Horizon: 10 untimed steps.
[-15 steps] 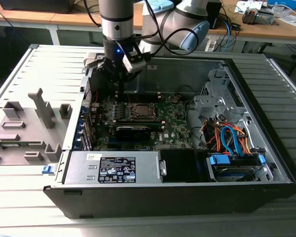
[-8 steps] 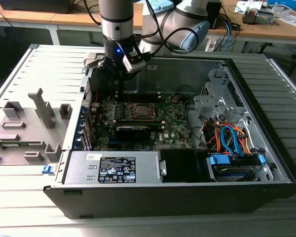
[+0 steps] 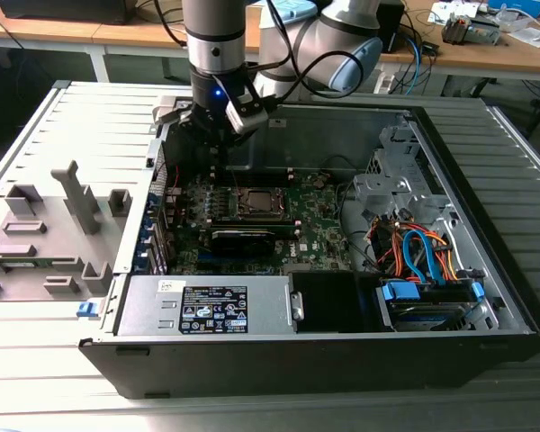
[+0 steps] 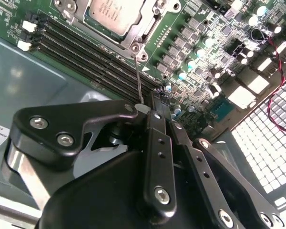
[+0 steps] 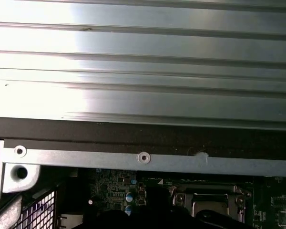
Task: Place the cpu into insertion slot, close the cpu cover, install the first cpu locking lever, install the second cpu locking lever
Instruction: 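Install the first cpu locking lever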
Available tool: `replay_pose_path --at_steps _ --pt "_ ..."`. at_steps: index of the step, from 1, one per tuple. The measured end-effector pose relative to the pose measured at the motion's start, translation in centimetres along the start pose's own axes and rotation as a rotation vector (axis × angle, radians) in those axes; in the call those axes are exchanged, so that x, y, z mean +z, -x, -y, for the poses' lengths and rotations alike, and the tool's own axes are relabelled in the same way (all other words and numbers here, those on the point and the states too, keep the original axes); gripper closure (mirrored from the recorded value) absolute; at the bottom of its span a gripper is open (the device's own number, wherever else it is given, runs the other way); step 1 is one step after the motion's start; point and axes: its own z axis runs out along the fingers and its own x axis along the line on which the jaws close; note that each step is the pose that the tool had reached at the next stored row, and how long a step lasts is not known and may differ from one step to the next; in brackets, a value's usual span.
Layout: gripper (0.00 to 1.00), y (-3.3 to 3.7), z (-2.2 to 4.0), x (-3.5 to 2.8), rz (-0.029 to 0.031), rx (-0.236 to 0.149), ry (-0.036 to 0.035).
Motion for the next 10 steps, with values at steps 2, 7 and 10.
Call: replay_pose_path --at_steps 2,7,10 --pt "0.89 0.1 0.01 0.0 -0.0001 0.0 0.0" --pt "0.89 0.4 0.02 0.01 -0.0001 0.0 0.0" --pt "0.89 0.56 0.03 0.01 -0.0002 0.0 0.0"
